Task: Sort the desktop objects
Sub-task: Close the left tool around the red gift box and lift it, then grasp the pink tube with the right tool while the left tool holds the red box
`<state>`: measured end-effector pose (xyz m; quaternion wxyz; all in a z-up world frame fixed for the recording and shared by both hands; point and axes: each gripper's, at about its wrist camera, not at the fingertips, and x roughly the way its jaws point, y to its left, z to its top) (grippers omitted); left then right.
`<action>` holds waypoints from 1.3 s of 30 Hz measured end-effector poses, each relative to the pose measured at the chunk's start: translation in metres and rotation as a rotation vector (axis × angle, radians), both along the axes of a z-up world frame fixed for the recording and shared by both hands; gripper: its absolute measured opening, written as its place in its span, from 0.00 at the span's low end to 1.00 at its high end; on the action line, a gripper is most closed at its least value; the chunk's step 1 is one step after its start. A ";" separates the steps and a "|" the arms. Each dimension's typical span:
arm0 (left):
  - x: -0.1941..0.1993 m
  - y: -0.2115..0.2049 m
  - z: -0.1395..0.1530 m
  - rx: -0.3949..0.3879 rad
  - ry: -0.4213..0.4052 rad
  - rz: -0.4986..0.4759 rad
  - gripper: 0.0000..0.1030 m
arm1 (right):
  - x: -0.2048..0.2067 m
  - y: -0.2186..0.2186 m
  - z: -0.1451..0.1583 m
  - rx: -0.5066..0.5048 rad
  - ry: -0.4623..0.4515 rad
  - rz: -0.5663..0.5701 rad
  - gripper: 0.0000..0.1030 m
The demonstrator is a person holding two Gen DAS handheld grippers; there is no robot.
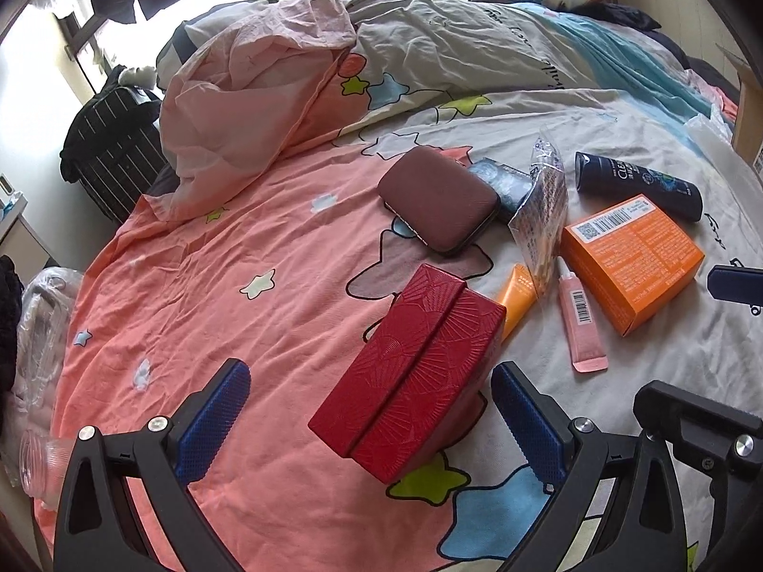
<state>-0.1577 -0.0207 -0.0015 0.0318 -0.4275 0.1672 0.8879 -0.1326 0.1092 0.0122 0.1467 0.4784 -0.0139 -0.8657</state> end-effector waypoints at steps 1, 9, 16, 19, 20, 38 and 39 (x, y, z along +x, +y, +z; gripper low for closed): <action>0.000 -0.001 0.000 0.004 0.002 -0.003 1.00 | -0.001 -0.001 0.000 -0.002 -0.003 0.001 1.00; -0.005 -0.001 -0.008 0.019 -0.056 -0.054 0.52 | -0.006 -0.006 0.001 -0.013 -0.007 0.010 0.99; 0.003 -0.007 -0.003 0.053 -0.070 -0.068 0.34 | -0.010 -0.010 0.001 -0.024 -0.011 0.019 0.99; 0.004 -0.014 -0.001 0.101 -0.090 -0.061 0.34 | -0.013 -0.014 0.001 -0.044 -0.028 0.039 0.99; 0.004 -0.016 -0.001 0.107 -0.093 -0.061 0.34 | -0.015 -0.016 0.000 -0.055 -0.037 0.046 0.99; 0.012 -0.030 -0.002 0.136 -0.099 -0.068 0.34 | -0.035 -0.040 -0.025 -0.038 -0.129 0.072 0.61; 0.011 -0.029 -0.004 0.133 -0.103 -0.068 0.34 | -0.035 -0.039 -0.025 -0.019 -0.120 0.063 0.61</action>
